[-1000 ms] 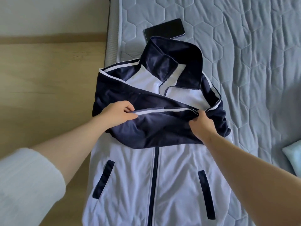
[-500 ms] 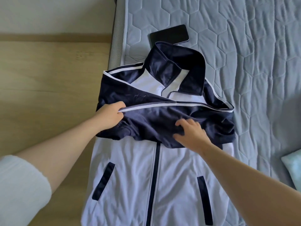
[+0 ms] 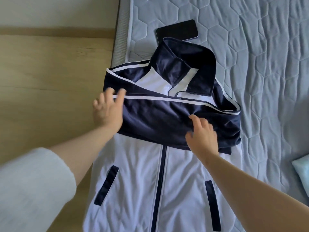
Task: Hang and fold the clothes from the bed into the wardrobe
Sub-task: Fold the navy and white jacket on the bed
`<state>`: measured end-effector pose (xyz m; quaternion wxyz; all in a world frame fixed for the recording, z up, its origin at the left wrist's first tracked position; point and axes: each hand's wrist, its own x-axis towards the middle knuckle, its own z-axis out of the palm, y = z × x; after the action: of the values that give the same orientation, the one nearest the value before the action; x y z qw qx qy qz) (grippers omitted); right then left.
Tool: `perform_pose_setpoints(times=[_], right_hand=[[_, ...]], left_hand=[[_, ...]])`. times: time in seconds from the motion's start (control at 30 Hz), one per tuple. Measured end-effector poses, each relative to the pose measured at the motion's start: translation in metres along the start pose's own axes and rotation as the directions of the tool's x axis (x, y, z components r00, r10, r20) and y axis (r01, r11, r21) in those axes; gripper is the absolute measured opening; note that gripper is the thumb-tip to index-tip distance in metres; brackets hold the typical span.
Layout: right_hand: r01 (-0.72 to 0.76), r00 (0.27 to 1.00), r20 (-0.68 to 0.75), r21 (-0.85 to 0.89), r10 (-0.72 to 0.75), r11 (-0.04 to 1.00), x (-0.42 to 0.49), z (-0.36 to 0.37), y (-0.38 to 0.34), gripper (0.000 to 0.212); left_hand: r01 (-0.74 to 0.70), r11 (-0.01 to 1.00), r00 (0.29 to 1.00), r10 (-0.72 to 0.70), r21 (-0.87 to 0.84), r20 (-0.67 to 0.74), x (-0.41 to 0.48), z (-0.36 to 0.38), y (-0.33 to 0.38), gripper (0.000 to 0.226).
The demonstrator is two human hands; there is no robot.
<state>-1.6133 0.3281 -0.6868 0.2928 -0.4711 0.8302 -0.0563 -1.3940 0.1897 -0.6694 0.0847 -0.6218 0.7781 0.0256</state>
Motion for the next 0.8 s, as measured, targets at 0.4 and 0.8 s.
perform_pose_setpoints(times=[0.4, 0.8], right_hand=[[-0.299, 0.950, -0.124, -0.102, 0.286, 0.949, 0.044, -0.053, 0.051, 0.035], [-0.607, 0.774, 0.174, 0.476, 0.608, 0.636, 0.084, -0.116, 0.069, 0.031]], left_hand=[[-0.239, 0.957, 0.835, 0.288, -0.162, 0.469, -0.047, 0.035, 0.077, 0.057], [-0.184, 0.983, 0.854, 0.157, 0.006, 0.495, -0.048, 0.023, 0.102, 0.062]])
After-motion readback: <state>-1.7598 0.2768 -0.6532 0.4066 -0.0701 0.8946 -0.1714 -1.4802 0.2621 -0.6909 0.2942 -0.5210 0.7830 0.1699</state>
